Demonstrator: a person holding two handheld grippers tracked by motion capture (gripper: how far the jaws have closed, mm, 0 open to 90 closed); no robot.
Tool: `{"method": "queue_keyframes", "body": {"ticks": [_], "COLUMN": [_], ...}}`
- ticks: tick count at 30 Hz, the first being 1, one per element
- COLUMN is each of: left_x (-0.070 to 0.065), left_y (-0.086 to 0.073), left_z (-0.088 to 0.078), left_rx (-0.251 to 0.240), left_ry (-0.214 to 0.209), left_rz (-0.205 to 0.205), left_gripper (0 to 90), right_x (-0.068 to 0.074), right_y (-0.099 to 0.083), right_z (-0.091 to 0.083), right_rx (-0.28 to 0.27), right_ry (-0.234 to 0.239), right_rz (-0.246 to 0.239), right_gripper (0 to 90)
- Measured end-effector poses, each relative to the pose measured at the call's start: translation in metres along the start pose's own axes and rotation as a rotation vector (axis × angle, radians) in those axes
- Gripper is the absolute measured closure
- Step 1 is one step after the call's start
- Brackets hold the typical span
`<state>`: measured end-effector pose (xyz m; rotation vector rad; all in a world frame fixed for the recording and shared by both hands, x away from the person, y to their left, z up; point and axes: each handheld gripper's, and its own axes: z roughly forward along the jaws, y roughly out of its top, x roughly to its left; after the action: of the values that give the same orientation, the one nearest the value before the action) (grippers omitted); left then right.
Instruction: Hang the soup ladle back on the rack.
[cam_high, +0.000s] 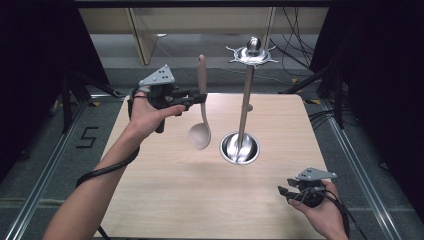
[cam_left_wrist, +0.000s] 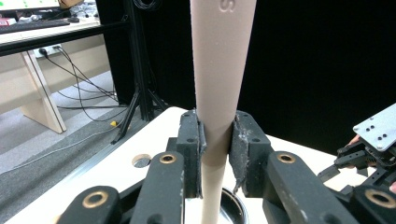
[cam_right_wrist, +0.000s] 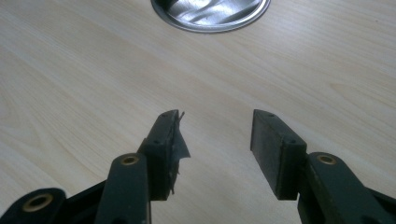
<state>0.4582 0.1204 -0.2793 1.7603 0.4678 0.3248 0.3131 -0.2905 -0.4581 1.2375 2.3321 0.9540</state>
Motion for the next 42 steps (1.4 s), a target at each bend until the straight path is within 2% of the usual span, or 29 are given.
{"method": "queue_keyframes", "body": {"ticks": [42], "left_x": [-0.003], "left_y": [0.012], "left_z": [0.021], "left_rx": [0.038], "left_ry": [-0.024], "left_rz": [0.018], "left_gripper": [74.2], "right_x": [0.0], "right_y": [0.0], "right_z": [0.0], "right_rx": [-0.001], "right_ry": [-0.001], "right_rz": [-0.001], "right_gripper": [52.9]}}
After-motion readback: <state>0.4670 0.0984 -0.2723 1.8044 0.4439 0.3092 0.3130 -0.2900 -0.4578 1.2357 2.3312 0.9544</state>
